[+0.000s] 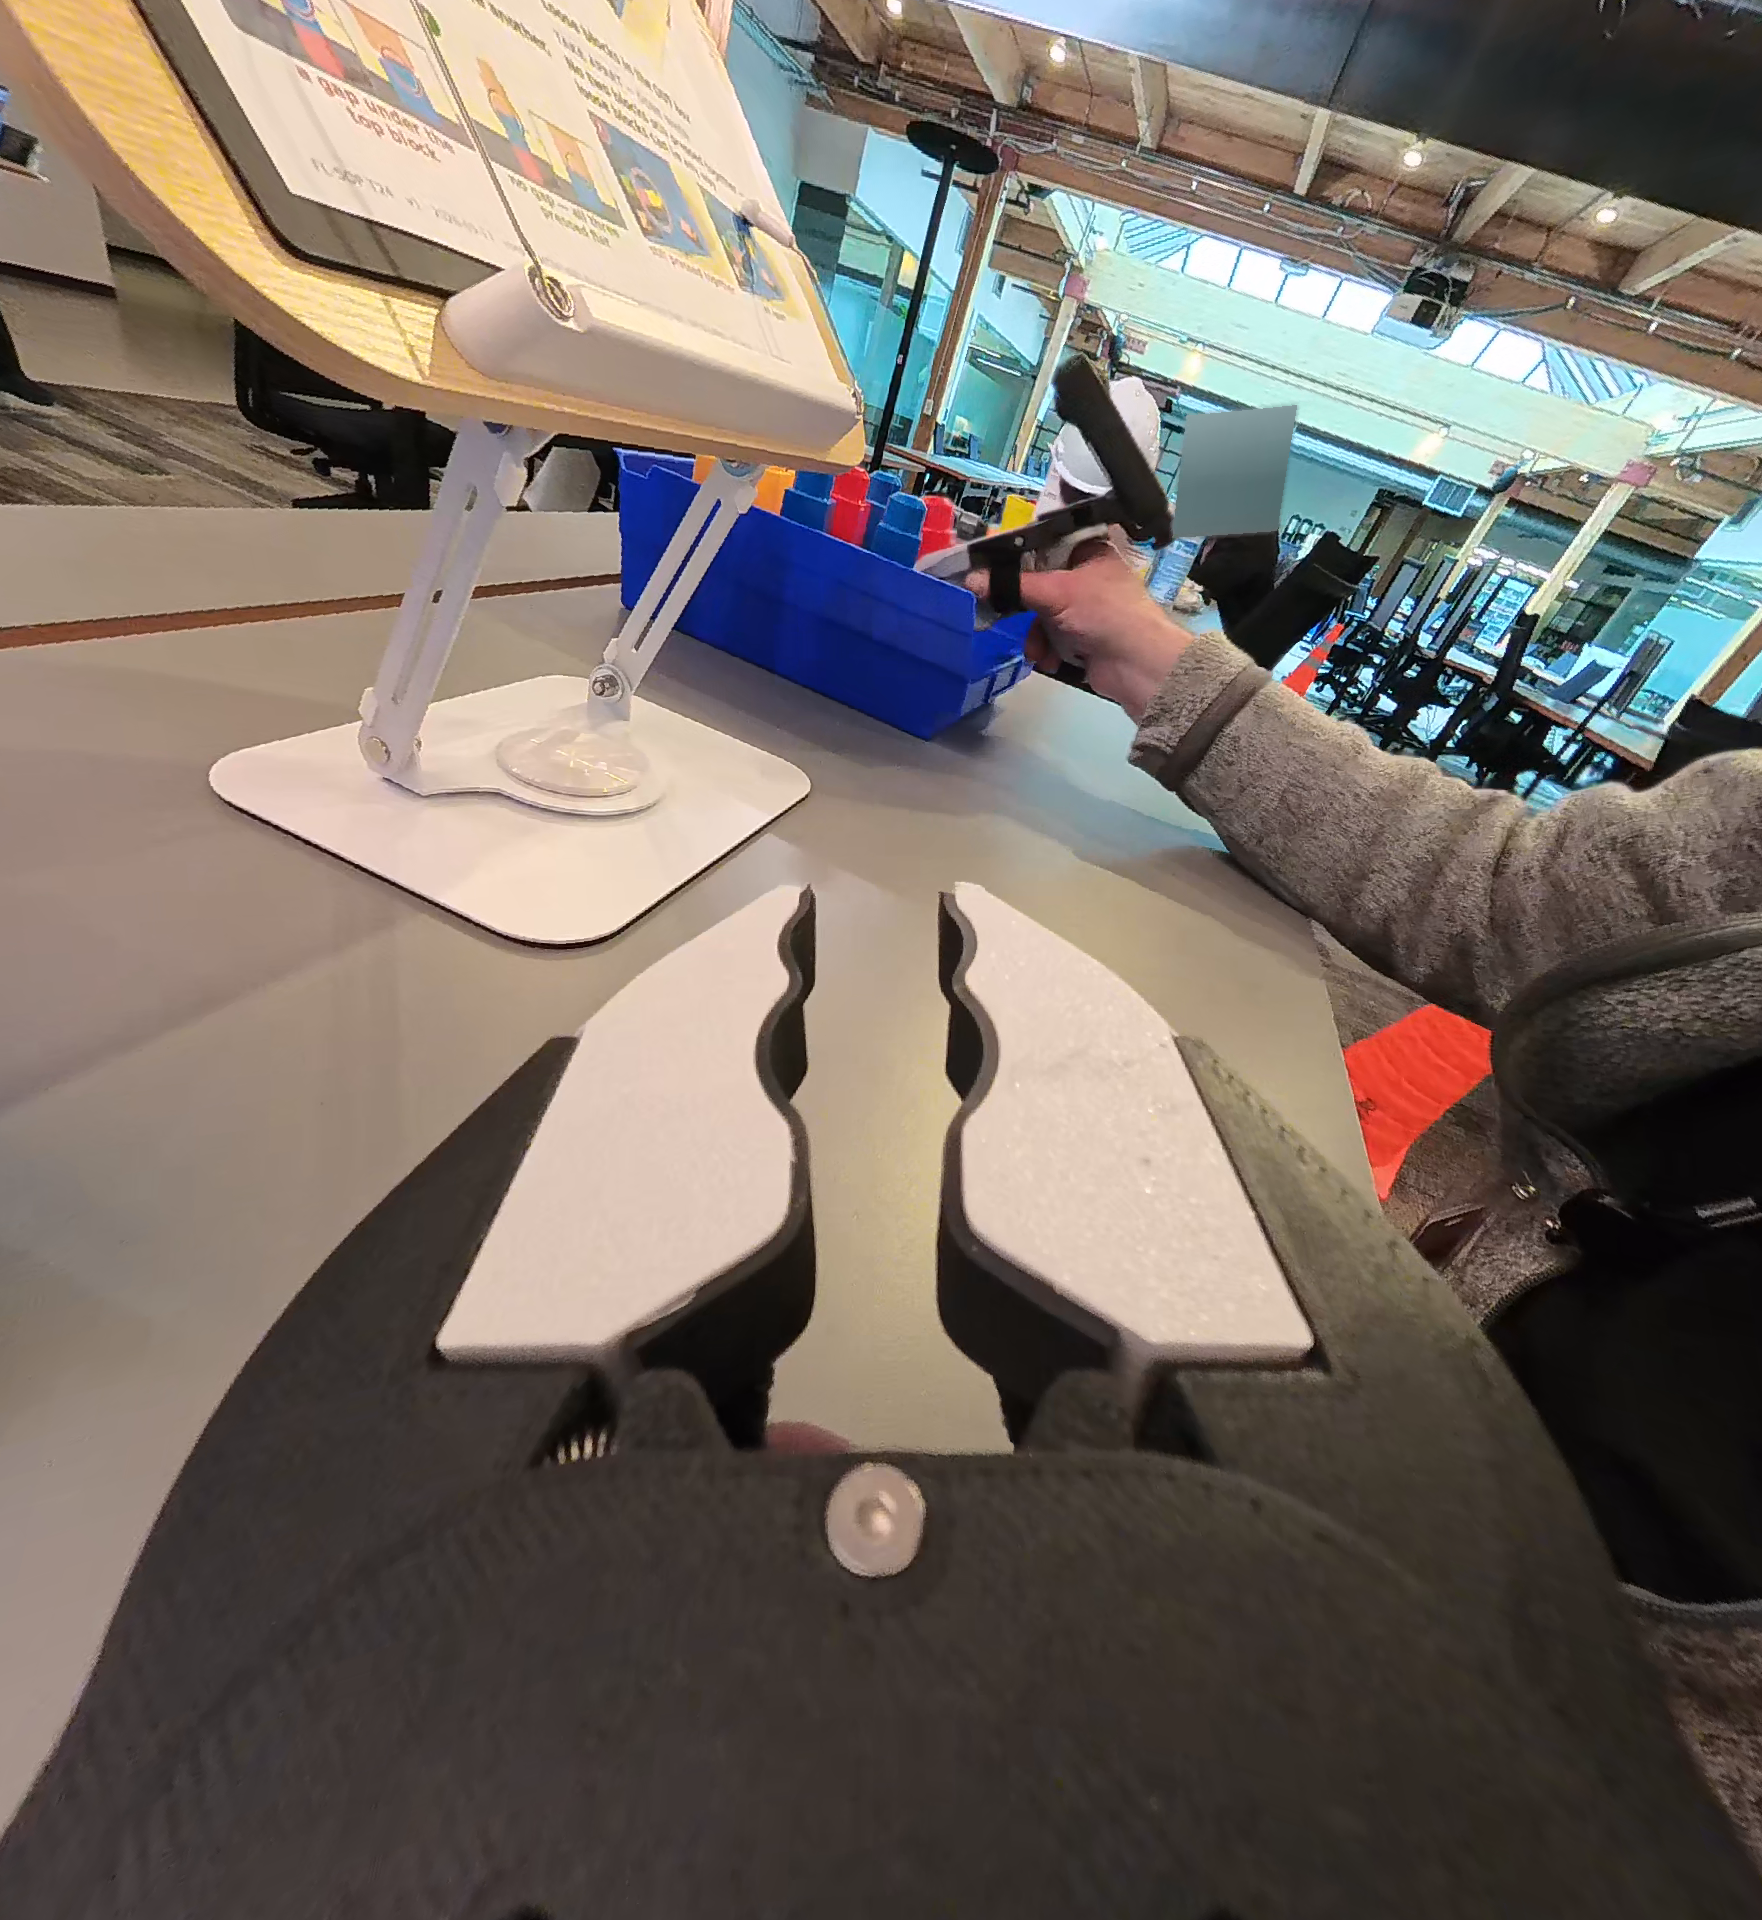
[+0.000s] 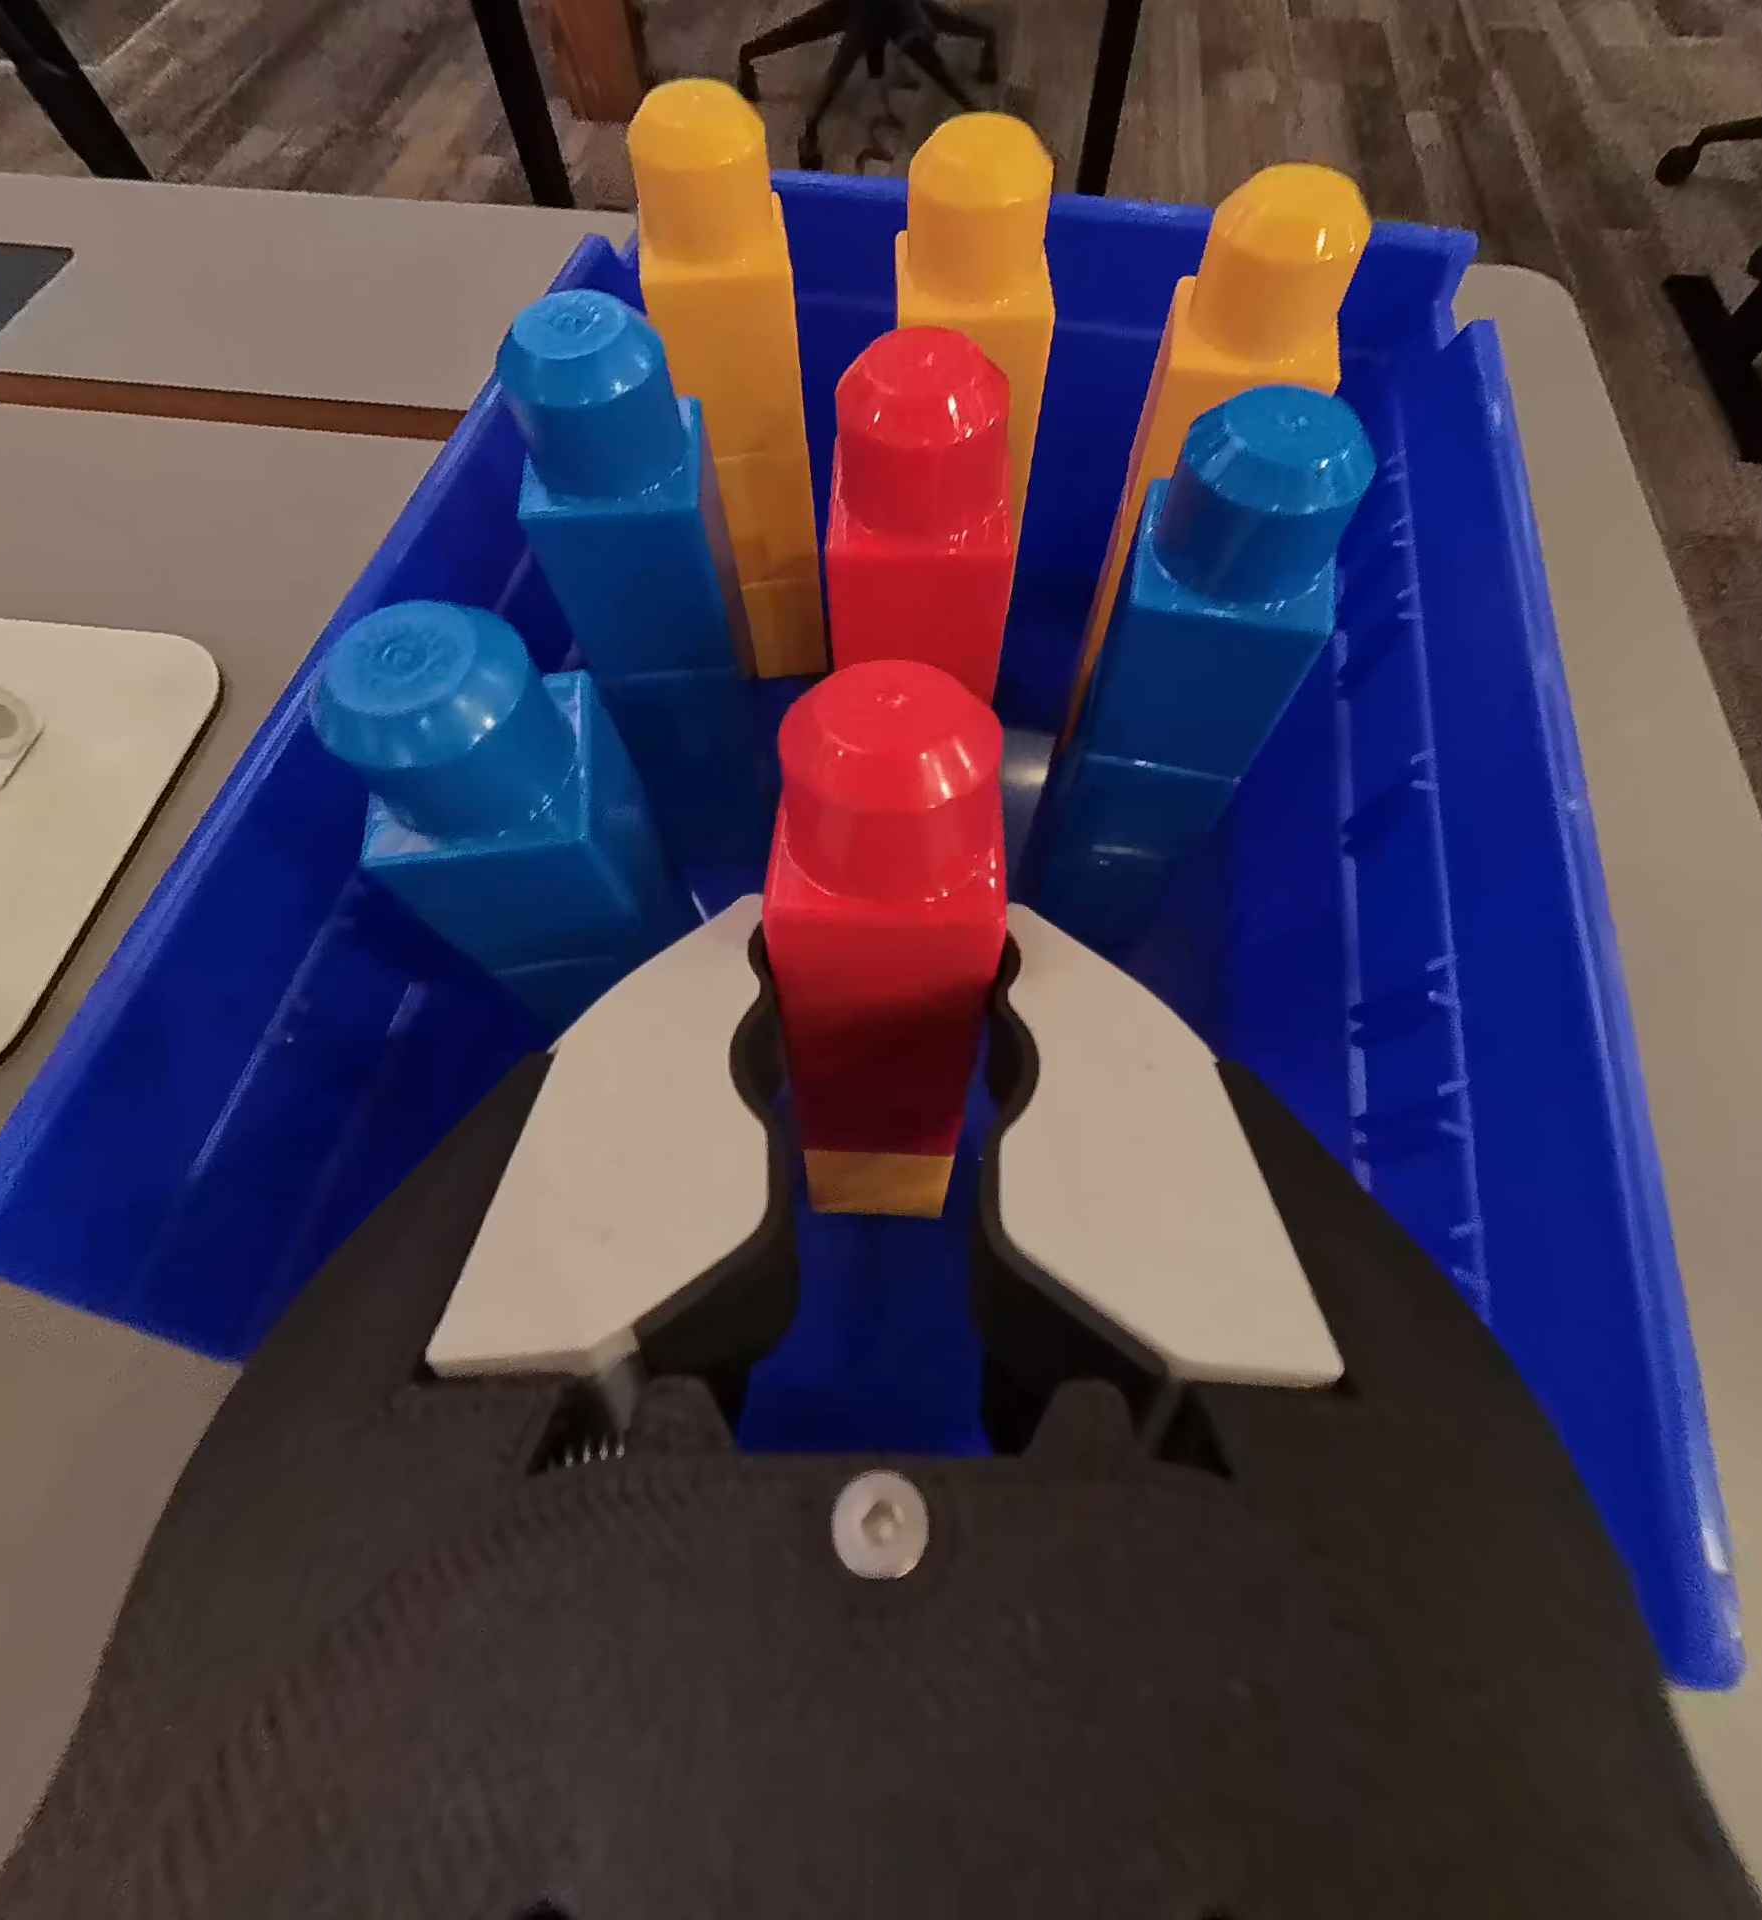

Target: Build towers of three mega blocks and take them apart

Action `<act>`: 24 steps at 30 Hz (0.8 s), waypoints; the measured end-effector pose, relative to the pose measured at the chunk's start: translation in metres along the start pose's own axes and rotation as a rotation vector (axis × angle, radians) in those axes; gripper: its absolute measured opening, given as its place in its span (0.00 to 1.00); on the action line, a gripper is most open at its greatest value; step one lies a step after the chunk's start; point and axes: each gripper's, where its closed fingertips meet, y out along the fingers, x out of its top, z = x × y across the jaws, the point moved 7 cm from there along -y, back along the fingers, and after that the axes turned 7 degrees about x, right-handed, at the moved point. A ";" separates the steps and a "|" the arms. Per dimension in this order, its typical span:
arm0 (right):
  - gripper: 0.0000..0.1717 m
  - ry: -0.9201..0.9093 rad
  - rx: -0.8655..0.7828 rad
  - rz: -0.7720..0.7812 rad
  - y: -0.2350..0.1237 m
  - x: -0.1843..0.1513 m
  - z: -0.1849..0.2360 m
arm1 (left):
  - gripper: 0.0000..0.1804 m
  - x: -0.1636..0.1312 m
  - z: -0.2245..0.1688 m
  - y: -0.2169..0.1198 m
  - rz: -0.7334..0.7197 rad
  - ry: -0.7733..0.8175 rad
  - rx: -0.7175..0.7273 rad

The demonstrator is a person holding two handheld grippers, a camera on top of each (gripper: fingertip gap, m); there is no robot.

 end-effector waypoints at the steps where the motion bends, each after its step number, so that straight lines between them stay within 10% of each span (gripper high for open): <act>1: 0.22 0.006 0.002 0.006 -0.002 -0.002 0.000 | 0.12 0.000 0.000 0.000 0.001 -0.001 -0.001; 24: 0.26 0.035 0.006 0.141 0.007 -0.017 -0.001 | 0.12 -0.002 -0.001 0.002 0.008 0.002 0.001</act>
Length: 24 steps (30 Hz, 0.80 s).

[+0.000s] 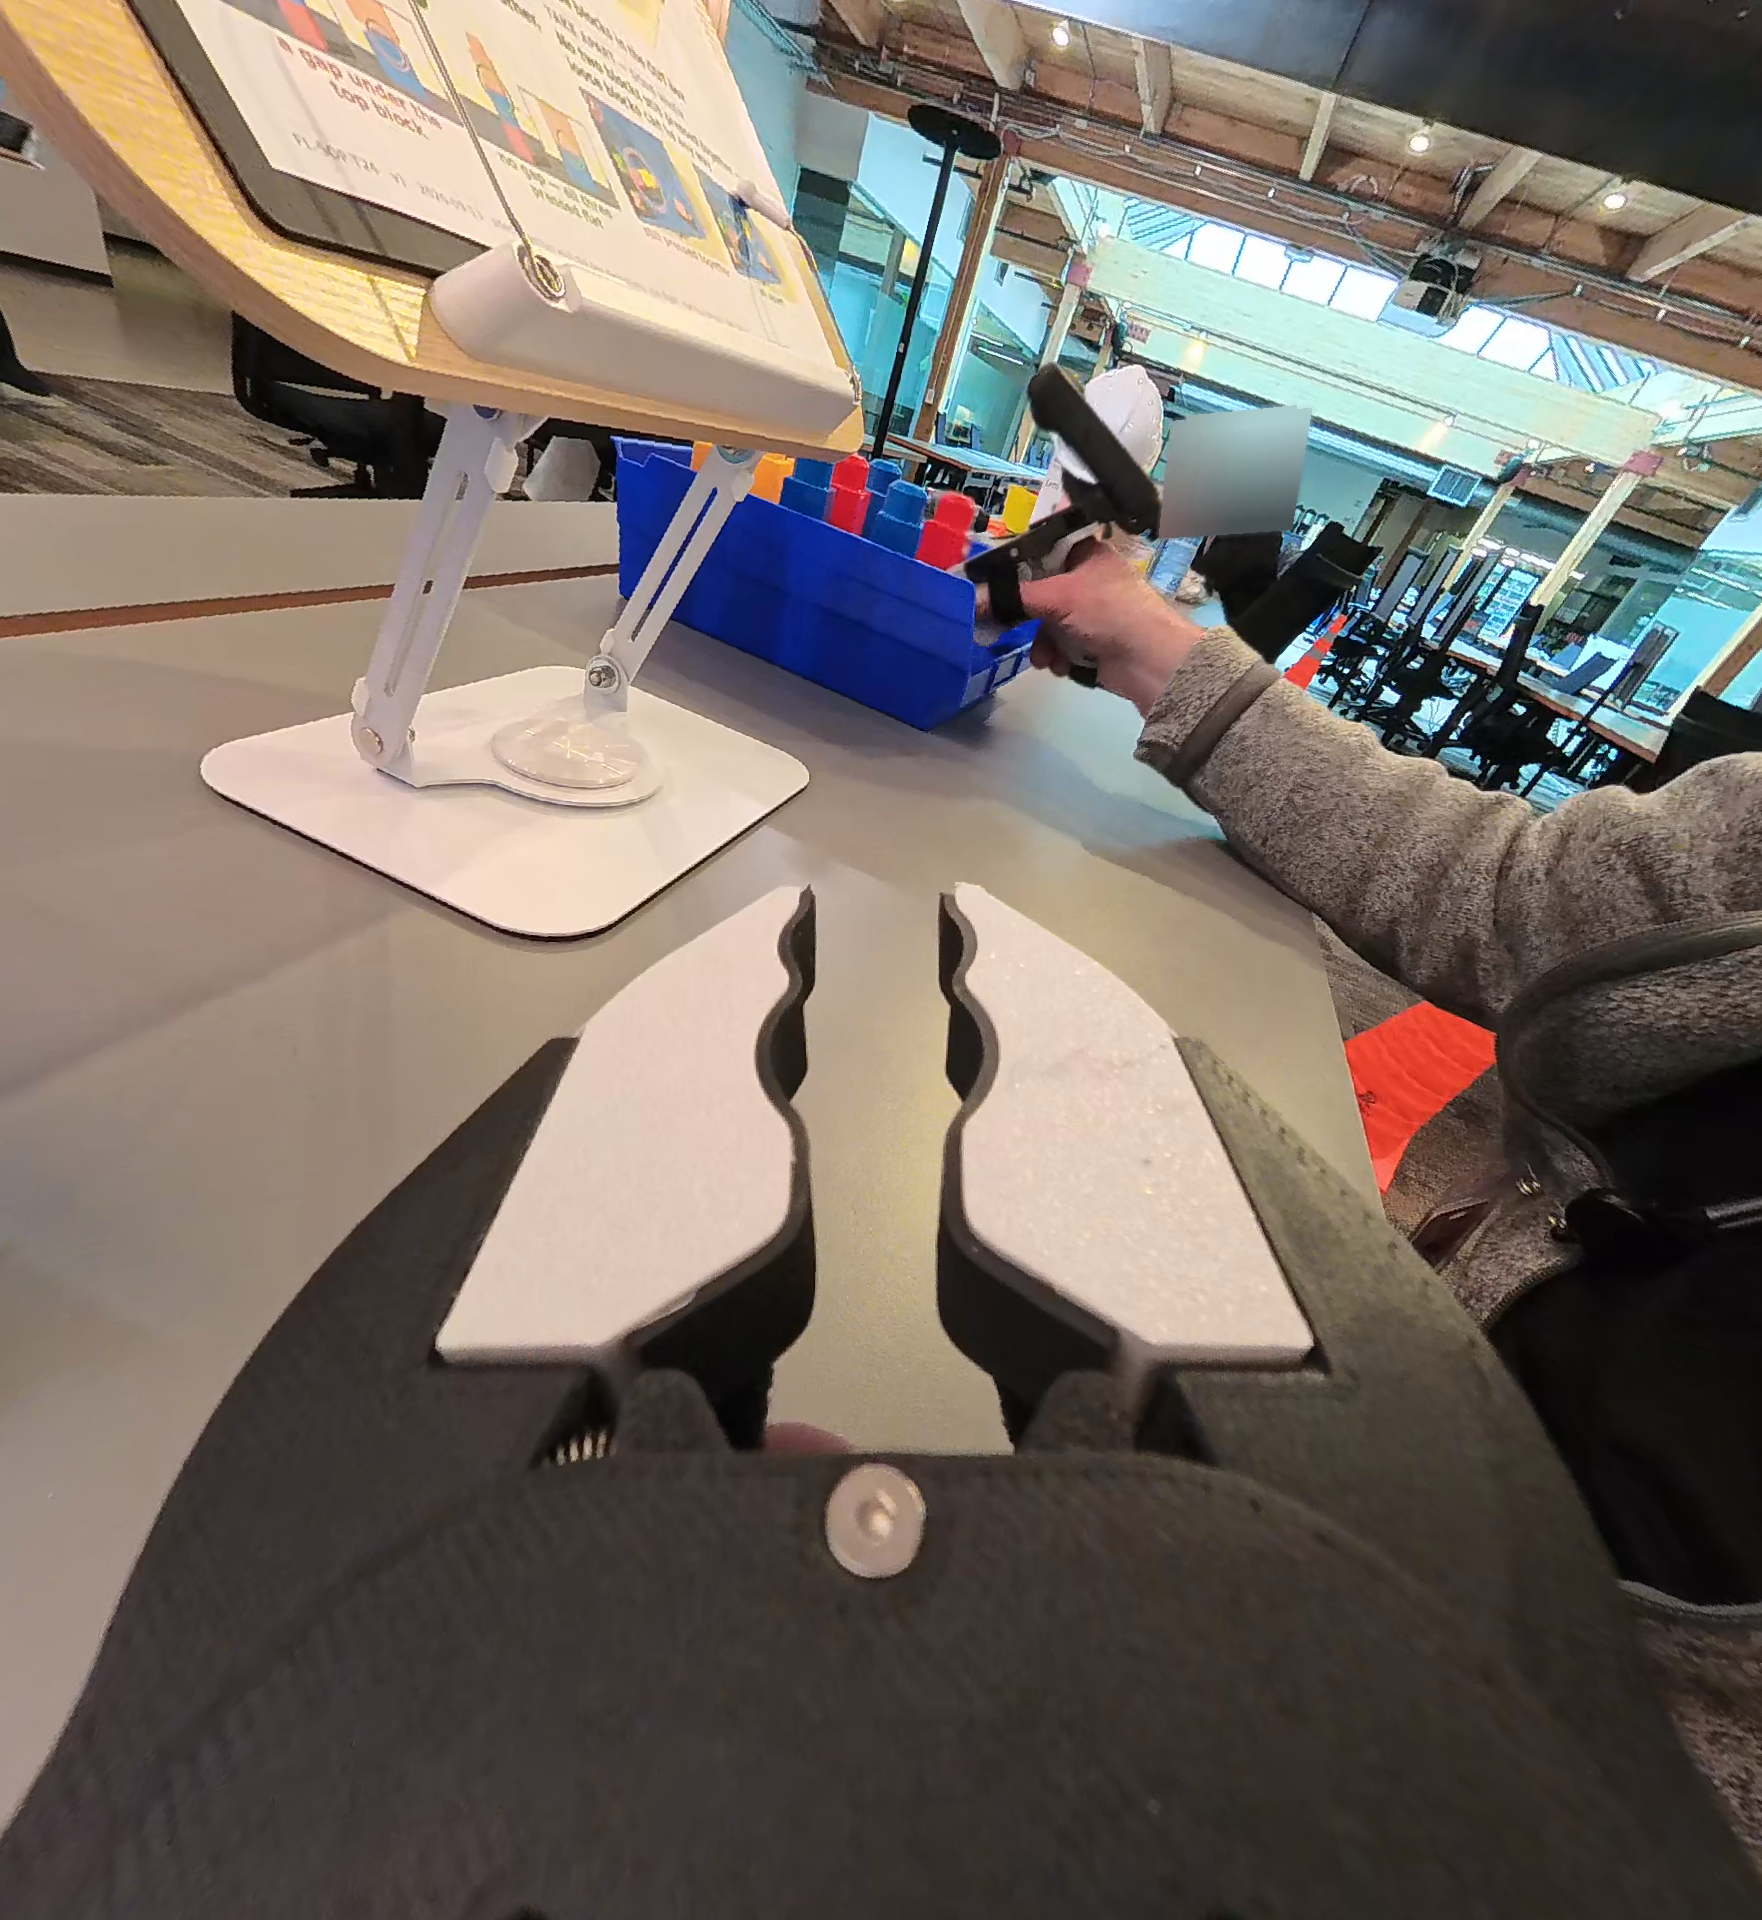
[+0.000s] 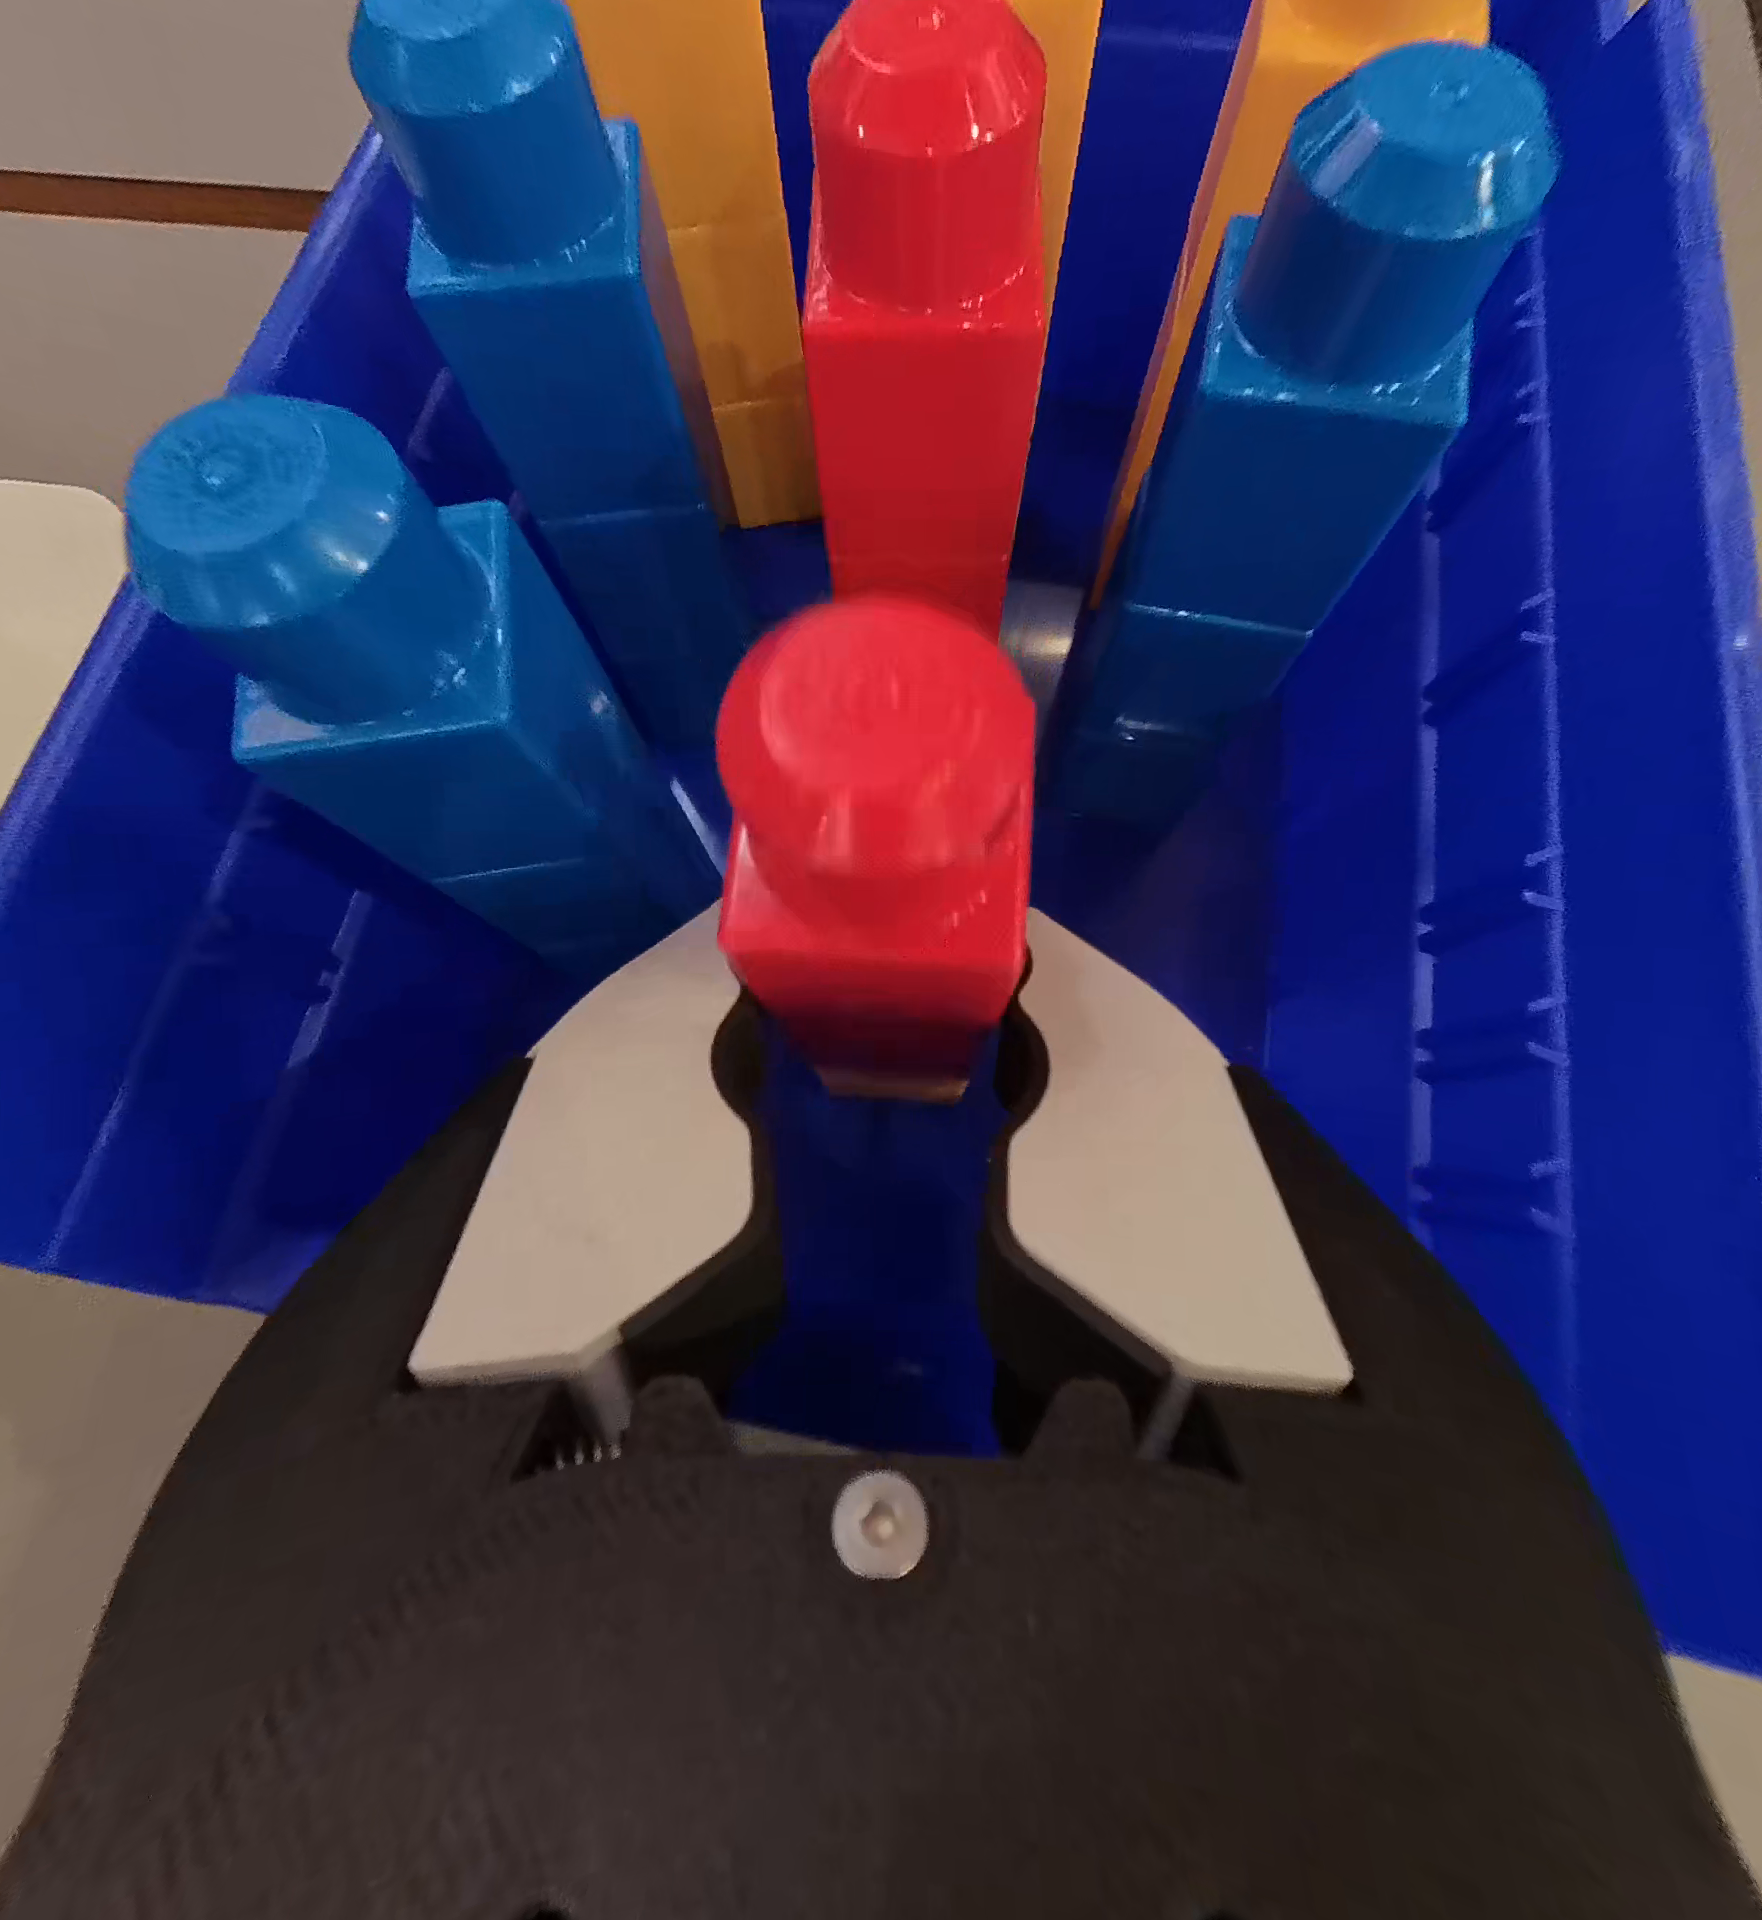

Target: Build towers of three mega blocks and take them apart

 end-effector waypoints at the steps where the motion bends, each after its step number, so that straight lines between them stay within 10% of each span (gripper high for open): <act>1: 0.25 -0.002 -0.008 0.002 -0.003 0.000 0.000 | 0.12 0.000 0.000 0.000 0.002 0.001 0.000; 24: 0.29 -0.010 -0.021 -0.008 -0.008 0.007 0.004 | 0.13 -0.002 0.000 0.002 0.009 0.003 0.008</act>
